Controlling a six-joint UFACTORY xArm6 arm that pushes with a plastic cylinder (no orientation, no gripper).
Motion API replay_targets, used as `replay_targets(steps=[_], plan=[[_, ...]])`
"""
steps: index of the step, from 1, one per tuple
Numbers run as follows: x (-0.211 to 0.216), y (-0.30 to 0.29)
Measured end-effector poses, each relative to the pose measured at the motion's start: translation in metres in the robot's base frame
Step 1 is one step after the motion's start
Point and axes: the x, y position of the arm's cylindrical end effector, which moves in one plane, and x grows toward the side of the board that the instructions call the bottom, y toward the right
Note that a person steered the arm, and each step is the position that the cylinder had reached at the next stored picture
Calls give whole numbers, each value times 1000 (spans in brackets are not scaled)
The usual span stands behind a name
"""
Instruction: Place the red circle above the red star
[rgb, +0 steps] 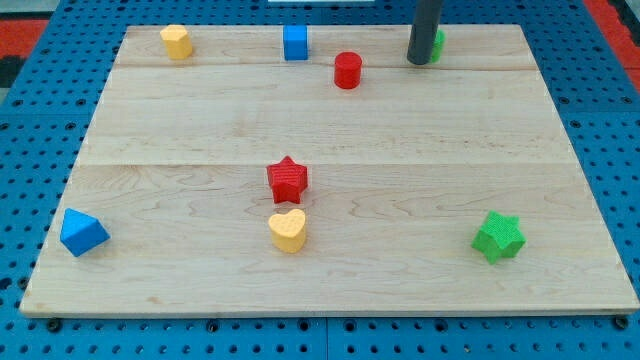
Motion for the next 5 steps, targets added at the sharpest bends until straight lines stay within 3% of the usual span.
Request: replay_targets(steps=[4, 5], plan=[[-6, -66], [18, -85]])
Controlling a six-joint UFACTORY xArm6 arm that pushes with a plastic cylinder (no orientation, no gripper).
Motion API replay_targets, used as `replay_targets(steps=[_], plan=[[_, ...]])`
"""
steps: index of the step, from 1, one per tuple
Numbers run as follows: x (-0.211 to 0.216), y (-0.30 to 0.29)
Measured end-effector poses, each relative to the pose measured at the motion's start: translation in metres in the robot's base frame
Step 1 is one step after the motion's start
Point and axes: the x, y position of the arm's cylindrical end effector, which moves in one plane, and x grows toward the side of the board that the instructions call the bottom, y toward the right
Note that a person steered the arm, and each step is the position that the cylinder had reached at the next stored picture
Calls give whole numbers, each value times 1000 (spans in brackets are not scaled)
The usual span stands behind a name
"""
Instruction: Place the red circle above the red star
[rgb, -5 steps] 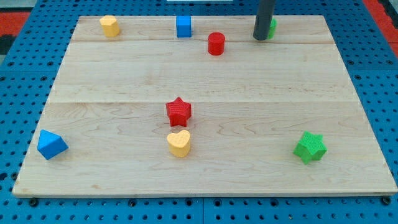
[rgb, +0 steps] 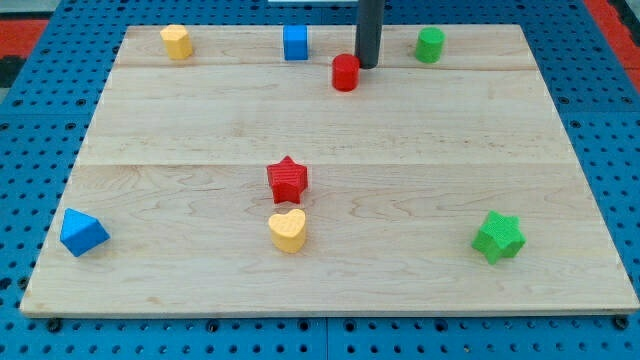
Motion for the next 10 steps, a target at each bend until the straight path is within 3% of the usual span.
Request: replay_targets(steps=[2, 3, 6, 7, 8, 9, 10], plan=[[-14, -55], [8, -73], [10, -72], [30, -59], [-17, -44], [45, -10], [87, -66]])
